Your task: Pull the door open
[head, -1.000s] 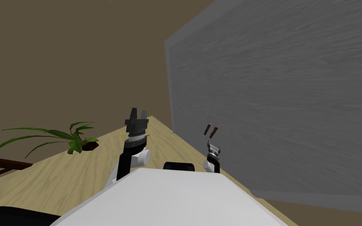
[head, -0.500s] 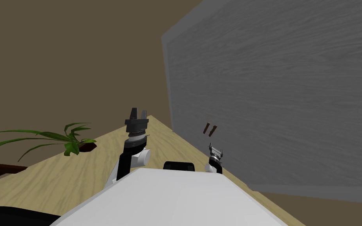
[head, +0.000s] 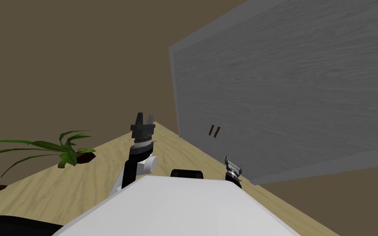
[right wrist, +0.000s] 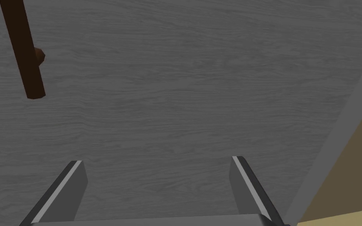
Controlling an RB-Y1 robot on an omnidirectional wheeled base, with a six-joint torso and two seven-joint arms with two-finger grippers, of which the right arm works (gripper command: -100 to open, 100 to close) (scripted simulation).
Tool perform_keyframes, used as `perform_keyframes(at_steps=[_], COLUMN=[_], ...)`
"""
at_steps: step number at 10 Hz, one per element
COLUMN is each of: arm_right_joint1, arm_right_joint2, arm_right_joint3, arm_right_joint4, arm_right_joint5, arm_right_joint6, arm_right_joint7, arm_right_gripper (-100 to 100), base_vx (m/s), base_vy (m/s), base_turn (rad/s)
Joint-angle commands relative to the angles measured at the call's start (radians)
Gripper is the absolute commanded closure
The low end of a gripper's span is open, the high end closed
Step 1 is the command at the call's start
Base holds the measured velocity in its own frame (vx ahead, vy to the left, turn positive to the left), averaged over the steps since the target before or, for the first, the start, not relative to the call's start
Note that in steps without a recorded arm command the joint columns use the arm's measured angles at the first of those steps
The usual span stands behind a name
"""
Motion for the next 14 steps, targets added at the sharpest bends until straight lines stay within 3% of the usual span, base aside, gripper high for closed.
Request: perform_keyframes(at_steps=[1, 5, 7, 8, 11, 14], arm_right_joint1=[0.022, 0.084, 0.084, 0.105, 0.125, 0.117], arm_right_joint2=[-0.023, -0.088, -0.088, -0.116, -0.158, -0.184], arm_right_joint3=[-0.007, -0.034, -0.034, -0.043, -0.049, -0.039], arm_right_joint4=[0.028, 0.071, 0.071, 0.087, 0.106, 0.110], arm_right_joint5=[-0.004, -0.022, -0.022, -0.028, -0.034, -0.032], arm_right_joint6=[-0.010, -0.015, -0.015, -0.018, -0.021, -0.022], arm_right_joint7=[-0.025, -0.078, -0.078, -0.102, -0.145, -0.180], arm_right_gripper=[-100, -100, -100, -100, -100, -100], base_vx=[-0.092, -0.065, -0.007, 0.014, 0.061, 0.184], base_vy=[0.026, 0.011, 0.002, 0.002, -0.002, -0.015], base_turn=[-0.102, -0.100, -0.016, -0.079, -0.039, 0.055])
